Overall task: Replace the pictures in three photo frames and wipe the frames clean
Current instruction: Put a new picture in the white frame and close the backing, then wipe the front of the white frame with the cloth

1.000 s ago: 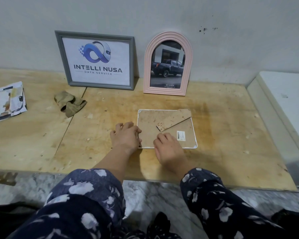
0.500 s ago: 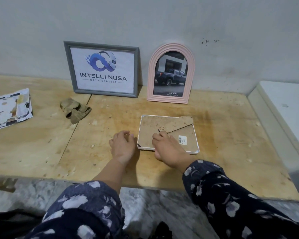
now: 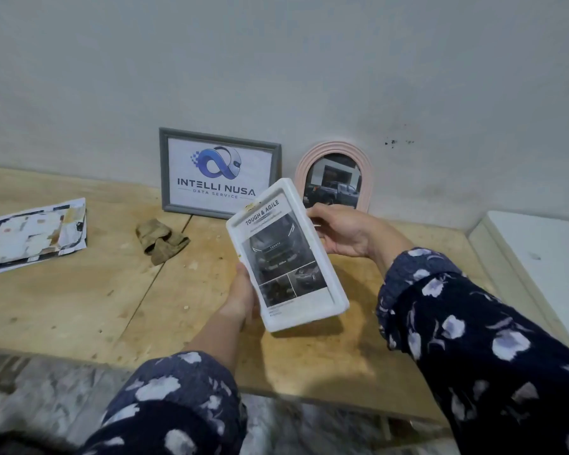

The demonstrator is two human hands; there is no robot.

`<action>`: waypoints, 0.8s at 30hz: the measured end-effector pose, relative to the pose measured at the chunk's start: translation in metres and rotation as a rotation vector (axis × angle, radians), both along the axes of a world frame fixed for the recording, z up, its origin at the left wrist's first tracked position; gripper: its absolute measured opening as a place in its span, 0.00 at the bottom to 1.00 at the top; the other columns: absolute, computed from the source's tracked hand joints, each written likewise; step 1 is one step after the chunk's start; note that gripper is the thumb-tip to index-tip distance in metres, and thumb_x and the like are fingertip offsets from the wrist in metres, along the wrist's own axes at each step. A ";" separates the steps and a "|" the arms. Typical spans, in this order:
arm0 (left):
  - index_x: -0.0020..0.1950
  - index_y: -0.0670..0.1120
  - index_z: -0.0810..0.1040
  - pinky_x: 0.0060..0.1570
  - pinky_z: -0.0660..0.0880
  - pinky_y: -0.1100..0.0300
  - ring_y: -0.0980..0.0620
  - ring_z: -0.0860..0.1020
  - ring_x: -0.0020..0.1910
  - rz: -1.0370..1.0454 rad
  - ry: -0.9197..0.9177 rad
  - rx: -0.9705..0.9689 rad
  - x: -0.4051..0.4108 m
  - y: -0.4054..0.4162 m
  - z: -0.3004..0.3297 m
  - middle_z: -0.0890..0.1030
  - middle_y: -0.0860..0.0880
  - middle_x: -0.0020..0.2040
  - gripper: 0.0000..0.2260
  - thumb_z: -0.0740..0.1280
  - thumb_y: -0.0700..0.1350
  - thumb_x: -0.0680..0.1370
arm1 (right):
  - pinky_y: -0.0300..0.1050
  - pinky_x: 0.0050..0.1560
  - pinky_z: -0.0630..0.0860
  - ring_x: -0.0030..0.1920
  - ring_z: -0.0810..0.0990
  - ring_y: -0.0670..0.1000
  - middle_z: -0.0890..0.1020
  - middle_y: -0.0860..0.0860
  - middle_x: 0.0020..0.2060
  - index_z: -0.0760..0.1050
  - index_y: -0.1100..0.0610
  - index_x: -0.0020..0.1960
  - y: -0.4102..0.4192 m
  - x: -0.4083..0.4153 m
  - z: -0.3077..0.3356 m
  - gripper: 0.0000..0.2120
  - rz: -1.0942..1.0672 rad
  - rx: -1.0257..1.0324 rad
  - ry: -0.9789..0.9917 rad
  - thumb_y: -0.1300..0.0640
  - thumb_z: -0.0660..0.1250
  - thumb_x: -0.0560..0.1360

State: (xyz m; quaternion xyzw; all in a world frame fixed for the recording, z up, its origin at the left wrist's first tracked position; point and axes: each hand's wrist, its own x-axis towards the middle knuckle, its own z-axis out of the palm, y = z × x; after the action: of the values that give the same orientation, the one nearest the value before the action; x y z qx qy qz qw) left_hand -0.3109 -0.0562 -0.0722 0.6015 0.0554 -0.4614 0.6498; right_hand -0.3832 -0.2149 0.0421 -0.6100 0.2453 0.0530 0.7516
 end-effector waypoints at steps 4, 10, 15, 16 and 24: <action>0.48 0.43 0.83 0.38 0.80 0.52 0.42 0.82 0.38 -0.006 0.055 -0.002 0.021 0.014 -0.002 0.84 0.38 0.44 0.22 0.52 0.53 0.81 | 0.53 0.41 0.83 0.38 0.84 0.53 0.83 0.58 0.42 0.70 0.62 0.64 -0.005 -0.010 -0.023 0.14 -0.082 0.250 -0.064 0.57 0.57 0.81; 0.51 0.41 0.81 0.52 0.79 0.47 0.39 0.82 0.45 0.031 -0.036 0.081 0.041 0.046 0.000 0.84 0.38 0.48 0.16 0.57 0.48 0.78 | 0.56 0.53 0.79 0.41 0.79 0.53 0.83 0.55 0.41 0.75 0.59 0.59 0.006 0.006 -0.065 0.12 -0.201 0.070 0.030 0.56 0.60 0.80; 0.54 0.40 0.80 0.56 0.78 0.42 0.38 0.82 0.49 0.084 -0.173 0.160 0.061 0.081 0.007 0.84 0.39 0.49 0.17 0.56 0.46 0.76 | 0.55 0.47 0.81 0.44 0.81 0.54 0.81 0.55 0.47 0.72 0.56 0.58 0.041 0.049 -0.079 0.08 -0.230 -0.017 0.090 0.59 0.58 0.81; 0.55 0.40 0.80 0.54 0.79 0.42 0.38 0.83 0.48 0.099 -0.210 0.172 0.067 0.089 0.006 0.84 0.39 0.48 0.18 0.55 0.46 0.76 | 0.56 0.48 0.81 0.47 0.81 0.56 0.81 0.56 0.49 0.72 0.56 0.60 0.048 0.059 -0.083 0.10 -0.216 -0.013 0.093 0.60 0.58 0.81; 0.56 0.41 0.74 0.51 0.78 0.40 0.37 0.81 0.47 0.221 -0.358 0.388 0.132 0.179 -0.018 0.81 0.36 0.49 0.20 0.50 0.50 0.76 | 0.53 0.50 0.81 0.50 0.82 0.55 0.80 0.57 0.57 0.69 0.55 0.63 0.114 0.144 -0.109 0.13 -0.042 -0.003 0.173 0.63 0.55 0.80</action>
State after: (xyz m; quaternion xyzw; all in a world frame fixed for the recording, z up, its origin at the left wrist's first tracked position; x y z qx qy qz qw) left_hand -0.1791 0.1226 -0.0902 0.7768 0.0919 -0.2549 0.5684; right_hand -0.2389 -0.1006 -0.0666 -0.5991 0.3221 0.0893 0.7276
